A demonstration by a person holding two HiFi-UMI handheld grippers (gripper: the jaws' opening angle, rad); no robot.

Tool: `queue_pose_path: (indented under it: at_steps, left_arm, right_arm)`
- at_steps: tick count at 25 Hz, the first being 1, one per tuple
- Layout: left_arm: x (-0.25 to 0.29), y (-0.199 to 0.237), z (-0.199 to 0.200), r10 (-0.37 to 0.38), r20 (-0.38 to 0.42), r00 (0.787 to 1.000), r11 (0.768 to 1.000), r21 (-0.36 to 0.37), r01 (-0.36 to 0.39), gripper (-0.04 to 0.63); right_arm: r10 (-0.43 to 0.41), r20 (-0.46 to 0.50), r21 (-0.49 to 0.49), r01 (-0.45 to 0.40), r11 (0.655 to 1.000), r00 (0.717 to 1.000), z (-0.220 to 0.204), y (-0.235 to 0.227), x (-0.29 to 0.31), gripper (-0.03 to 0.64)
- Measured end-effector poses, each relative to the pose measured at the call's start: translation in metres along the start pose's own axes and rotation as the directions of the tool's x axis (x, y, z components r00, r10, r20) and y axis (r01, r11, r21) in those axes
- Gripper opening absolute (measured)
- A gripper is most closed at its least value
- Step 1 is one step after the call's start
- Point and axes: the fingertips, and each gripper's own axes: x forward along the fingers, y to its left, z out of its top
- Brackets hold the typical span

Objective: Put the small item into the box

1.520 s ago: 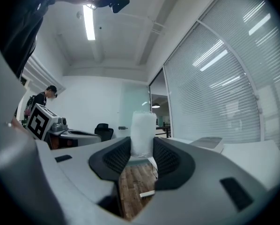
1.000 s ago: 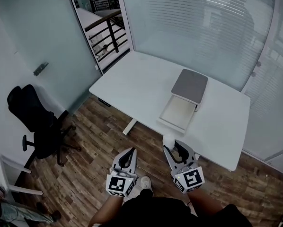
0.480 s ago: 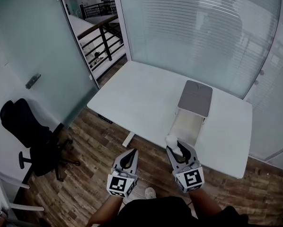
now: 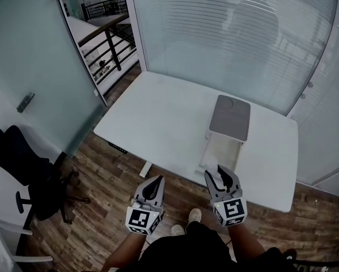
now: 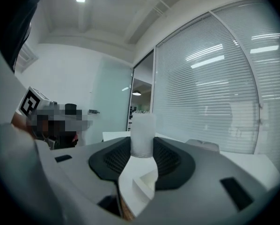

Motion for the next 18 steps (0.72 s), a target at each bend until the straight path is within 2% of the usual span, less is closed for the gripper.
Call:
queue_pose_path:
  at_steps: [9,18]
  left_arm:
    - [0.054,0.009,-0.009,-0.056,-0.028,0.998,0.998,0.015,0.056,0.013]
    - [0.116,0.000,-0.007,-0.108,-0.046,0.993,0.993,0.039,0.109,0.013]
  right_arm:
    - [-0.083,-0.064,-0.019,0.082,0.996,0.994,-0.014,-0.059,0.026,0.155]
    - [-0.102,-0.142,-0.049,0.096,0.994,0.985,-0.041,-0.096,0.047,0.155]
